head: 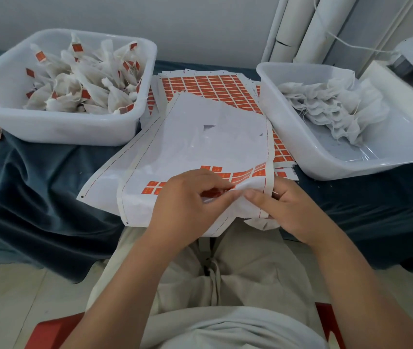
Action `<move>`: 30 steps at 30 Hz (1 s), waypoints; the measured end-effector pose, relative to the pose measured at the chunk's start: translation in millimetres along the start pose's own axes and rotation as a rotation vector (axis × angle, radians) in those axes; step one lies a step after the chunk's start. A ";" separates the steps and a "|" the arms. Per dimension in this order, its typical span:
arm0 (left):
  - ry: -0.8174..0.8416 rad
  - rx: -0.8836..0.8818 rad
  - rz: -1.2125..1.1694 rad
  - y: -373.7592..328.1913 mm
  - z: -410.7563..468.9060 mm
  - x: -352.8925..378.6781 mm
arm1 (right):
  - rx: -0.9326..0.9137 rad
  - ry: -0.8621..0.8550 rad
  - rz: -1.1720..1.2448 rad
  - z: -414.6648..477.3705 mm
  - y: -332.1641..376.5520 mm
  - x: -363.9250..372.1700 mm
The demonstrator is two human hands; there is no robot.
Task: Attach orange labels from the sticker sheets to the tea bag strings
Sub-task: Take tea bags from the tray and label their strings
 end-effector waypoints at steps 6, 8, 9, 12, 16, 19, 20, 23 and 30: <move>0.123 -0.156 -0.219 3.7 0.3 -1.6 | 0.021 0.020 -0.104 -0.6 -0.4 -0.7; 0.128 -0.146 -0.166 2.9 0.6 -2.3 | 0.026 0.018 -0.095 -0.1 -2.2 -0.2; 0.128 -0.114 -0.096 2.9 0.9 -1.7 | 0.030 0.013 -0.091 0.1 -2.6 0.2; 0.109 0.014 0.177 -0.1 0.5 1.4 | 0.031 -0.036 -0.080 1.2 -1.6 2.4; 0.092 0.125 0.218 -0.1 1.0 1.0 | 0.015 -0.049 -0.085 0.5 0.9 2.4; 0.057 0.144 0.202 2.4 0.9 0.6 | 0.004 -0.028 -0.144 1.0 4.8 1.7; 0.058 0.127 0.176 2.6 0.5 1.2 | 0.000 -0.035 -0.185 1.5 6.6 1.6; 0.110 -0.004 -0.064 2.6 -1.3 1.9 | -0.038 -0.041 -0.283 0.3 12.1 0.3; 0.252 -0.346 -0.440 1.1 -0.4 -5.9 | -0.046 -0.013 -0.264 -1.9 7.6 -2.6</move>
Point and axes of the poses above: each hand's wrist, its own z-axis towards the middle knuckle, its own x-axis out of the palm, y = z × x, the point moved 1 cm from there along z, towards the middle knuckle, and after that the axes turned 10 degrees about y, right-handed, at the moved point
